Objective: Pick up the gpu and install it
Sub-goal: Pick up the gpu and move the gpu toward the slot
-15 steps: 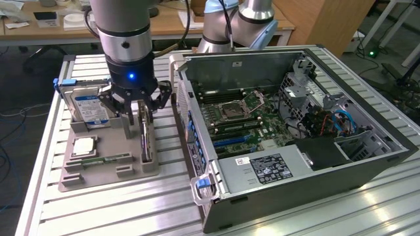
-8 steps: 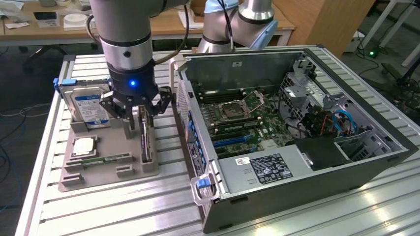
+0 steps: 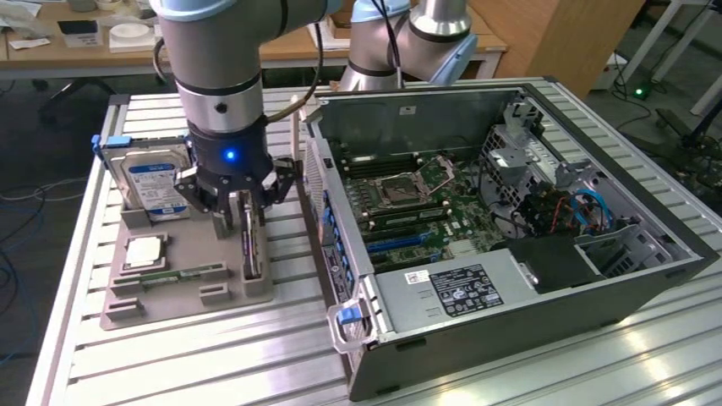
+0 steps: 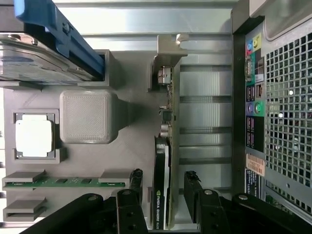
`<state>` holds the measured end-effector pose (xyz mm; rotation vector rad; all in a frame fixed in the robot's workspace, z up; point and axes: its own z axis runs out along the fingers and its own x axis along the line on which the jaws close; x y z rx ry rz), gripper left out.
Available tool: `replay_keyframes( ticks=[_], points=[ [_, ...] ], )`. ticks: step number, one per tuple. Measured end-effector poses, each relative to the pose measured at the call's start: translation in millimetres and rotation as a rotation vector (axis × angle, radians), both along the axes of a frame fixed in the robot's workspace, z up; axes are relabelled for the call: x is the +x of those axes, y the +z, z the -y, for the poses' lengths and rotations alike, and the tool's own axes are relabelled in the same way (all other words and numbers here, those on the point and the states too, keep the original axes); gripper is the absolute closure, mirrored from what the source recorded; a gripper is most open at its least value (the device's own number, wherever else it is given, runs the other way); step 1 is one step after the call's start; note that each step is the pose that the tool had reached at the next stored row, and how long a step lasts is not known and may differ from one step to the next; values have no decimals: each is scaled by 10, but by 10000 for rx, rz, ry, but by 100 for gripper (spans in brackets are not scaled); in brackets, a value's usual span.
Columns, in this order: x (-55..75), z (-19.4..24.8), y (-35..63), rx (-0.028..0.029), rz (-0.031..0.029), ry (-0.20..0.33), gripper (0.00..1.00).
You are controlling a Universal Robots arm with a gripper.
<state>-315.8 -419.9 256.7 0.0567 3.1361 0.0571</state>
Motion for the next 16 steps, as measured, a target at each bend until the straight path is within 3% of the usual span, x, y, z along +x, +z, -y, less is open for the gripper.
replay_keyframes(
  ticks=[16],
  points=[
    [1, 0, -267, -17, 2, -104, 53]
  ],
)
